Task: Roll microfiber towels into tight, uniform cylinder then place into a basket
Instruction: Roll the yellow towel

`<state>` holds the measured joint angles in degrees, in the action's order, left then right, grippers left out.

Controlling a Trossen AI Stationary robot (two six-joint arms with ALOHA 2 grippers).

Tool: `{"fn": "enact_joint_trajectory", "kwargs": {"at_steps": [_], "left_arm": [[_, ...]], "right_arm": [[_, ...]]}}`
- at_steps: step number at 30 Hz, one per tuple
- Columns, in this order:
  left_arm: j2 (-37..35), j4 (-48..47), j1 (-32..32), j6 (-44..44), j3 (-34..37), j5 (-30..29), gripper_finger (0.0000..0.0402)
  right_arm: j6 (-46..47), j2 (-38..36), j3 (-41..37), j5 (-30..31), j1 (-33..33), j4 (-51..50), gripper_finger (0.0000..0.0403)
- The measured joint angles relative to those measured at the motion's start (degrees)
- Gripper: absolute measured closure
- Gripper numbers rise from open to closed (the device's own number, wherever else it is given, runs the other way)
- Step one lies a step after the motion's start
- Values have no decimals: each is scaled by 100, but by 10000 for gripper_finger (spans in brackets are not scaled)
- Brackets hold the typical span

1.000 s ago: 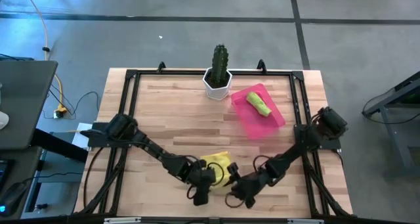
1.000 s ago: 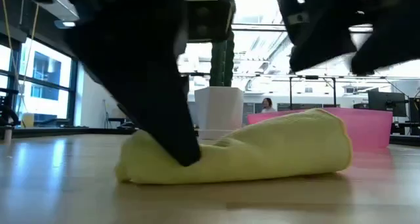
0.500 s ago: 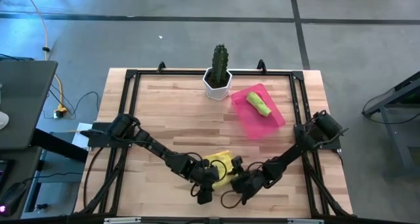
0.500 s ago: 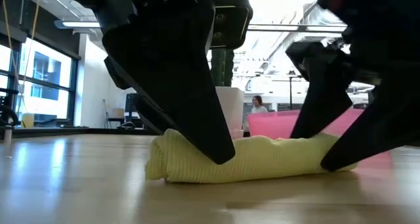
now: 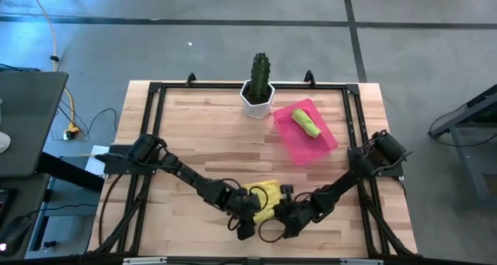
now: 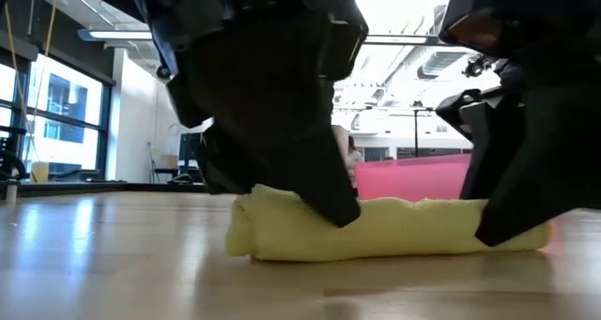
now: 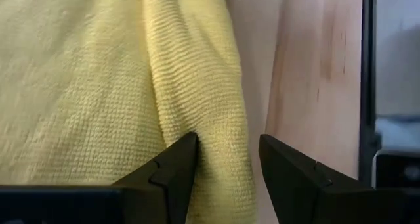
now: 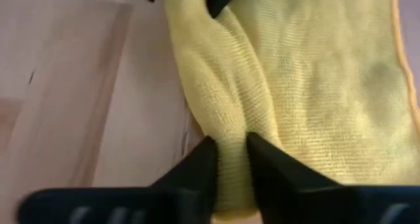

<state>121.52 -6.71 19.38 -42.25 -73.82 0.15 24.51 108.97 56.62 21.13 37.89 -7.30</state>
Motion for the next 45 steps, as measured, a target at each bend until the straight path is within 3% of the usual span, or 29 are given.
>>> {"fn": "enact_joint_trajectory", "kwargs": {"at_steps": [4, 8, 11, 14, 20, 25, 34, 38, 43, 45], "left_arm": [[6, 147, 134, -856, 7, -201, 241], [20, 427, 440, -1158, 15, -1171, 242], [-24, 373, 641, -953, 31, -2079, 250], [-165, 261, 751, -237, 24, -2628, 262], [-313, 134, 972, 1666, -110, -2743, 277], [-390, -197, 1173, 2987, -219, -2800, 277], [-264, -1131, 1126, 3798, -212, -3234, 275], [-188, -1221, 1000, 3857, -214, -3183, 258], [-184, -1087, 873, 4304, -214, -3656, 233], [-184, -990, 792, 4424, -215, -3526, 225]], "right_arm": [[357, -2, 1, 135, 0, -156, 390], [235, -1, -5, 118, -83, -173, 387], [237, -5, -11, -211, -215, -169, 397], [438, -7, -13, -566, -326, -158, 398], [1567, -11, -13, -1127, -464, -80, 401], [2692, -7, -13, -1221, -464, -73, 401], [3075, -44, -31, -1255, -443, 73, 402], [3088, -44, -31, -1264, -436, 197, 402], [3102, -42, -31, -1261, -435, 224, 402], [3102, -42, -31, -1258, -435, 228, 402]]}}
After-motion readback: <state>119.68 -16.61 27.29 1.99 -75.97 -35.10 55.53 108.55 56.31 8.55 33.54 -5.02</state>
